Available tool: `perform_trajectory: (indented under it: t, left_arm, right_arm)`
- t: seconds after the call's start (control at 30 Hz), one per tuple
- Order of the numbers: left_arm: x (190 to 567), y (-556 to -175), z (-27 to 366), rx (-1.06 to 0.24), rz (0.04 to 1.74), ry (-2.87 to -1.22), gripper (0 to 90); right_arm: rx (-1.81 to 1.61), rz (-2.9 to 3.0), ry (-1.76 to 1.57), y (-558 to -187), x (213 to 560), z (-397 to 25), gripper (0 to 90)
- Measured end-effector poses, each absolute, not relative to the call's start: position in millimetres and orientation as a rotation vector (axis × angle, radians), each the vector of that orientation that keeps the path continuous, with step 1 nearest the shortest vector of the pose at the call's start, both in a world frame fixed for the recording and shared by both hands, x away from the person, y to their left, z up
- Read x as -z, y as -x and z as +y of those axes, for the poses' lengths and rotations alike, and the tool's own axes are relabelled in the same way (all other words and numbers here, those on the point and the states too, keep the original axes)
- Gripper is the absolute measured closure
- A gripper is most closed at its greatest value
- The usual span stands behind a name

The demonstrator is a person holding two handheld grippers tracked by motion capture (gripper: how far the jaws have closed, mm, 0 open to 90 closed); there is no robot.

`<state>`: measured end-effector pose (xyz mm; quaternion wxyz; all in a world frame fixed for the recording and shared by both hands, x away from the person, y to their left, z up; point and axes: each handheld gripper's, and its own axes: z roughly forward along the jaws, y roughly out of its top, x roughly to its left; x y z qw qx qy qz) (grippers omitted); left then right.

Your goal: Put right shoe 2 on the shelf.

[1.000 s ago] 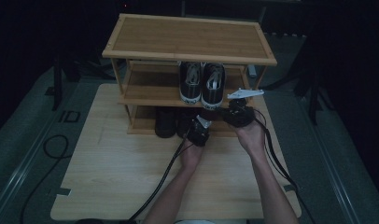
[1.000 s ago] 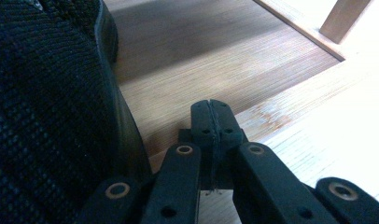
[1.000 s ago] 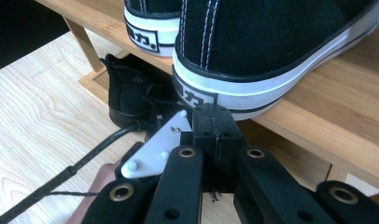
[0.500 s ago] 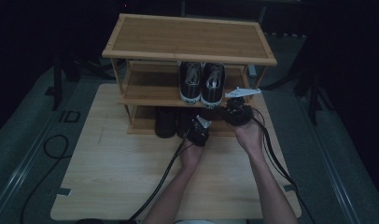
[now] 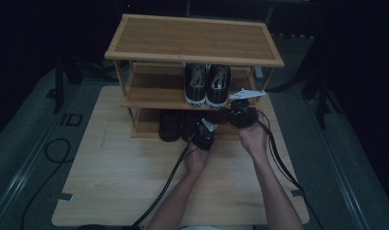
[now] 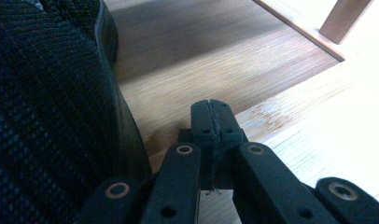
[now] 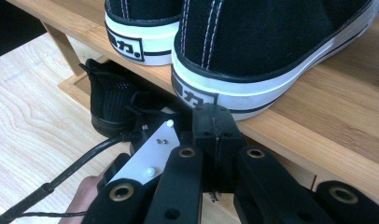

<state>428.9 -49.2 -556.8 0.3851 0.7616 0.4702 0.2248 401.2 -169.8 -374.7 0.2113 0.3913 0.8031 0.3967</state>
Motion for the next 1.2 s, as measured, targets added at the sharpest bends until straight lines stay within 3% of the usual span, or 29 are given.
perform_trajectory:
  t: [0.8,1.2]
  left_arm:
    - [557,-429,-49,-0.569,1.199,-1.939,90.0]
    - [557,-428,-50,-0.58,1.197,-1.944,89.4]
  right_arm:
    - [-1.101,2.235,-1.078,-405,376,-171,89.9]
    - [-1.077,2.231,-1.131,-394,385,-201,86.6]
